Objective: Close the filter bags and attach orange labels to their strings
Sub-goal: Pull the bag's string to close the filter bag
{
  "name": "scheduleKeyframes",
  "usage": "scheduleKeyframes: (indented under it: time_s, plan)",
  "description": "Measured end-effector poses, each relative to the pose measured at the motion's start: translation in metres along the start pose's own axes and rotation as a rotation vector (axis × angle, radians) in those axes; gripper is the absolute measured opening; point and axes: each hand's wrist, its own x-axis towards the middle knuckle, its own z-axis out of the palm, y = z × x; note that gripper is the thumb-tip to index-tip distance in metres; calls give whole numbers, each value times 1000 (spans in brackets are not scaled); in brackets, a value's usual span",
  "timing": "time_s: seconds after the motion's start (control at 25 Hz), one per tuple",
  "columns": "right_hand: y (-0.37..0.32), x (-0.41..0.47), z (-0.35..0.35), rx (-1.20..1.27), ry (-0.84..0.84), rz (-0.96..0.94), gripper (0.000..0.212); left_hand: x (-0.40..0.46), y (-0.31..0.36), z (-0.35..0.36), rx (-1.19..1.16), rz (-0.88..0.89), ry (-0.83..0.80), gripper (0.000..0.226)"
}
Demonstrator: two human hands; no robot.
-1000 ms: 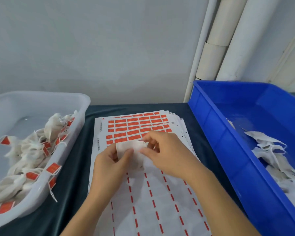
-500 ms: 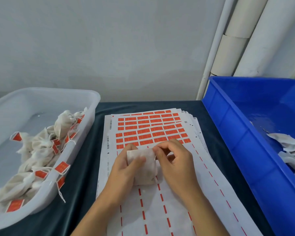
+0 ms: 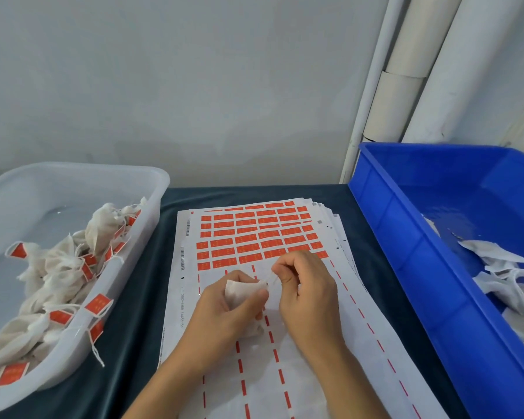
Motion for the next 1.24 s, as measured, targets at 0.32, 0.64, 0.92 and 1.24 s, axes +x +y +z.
scheduleKeyframes:
  time_s: [0.32, 0.64, 0.92, 1.24]
  plan:
    - [6, 4, -12, -114, 298, 18, 7, 0, 3, -3, 133, 21, -64, 41]
    - [-4, 6, -16, 270, 119, 331, 19, -2, 2, -12, -67, 10, -78, 42]
    - [-4, 5, -10, 218, -58, 271, 25, 4, 0, -12, -210, -36, -18, 38]
    - [-13, 0, -5, 347, -358, 227, 22, 0, 1, -14, -256, 24, -74, 31]
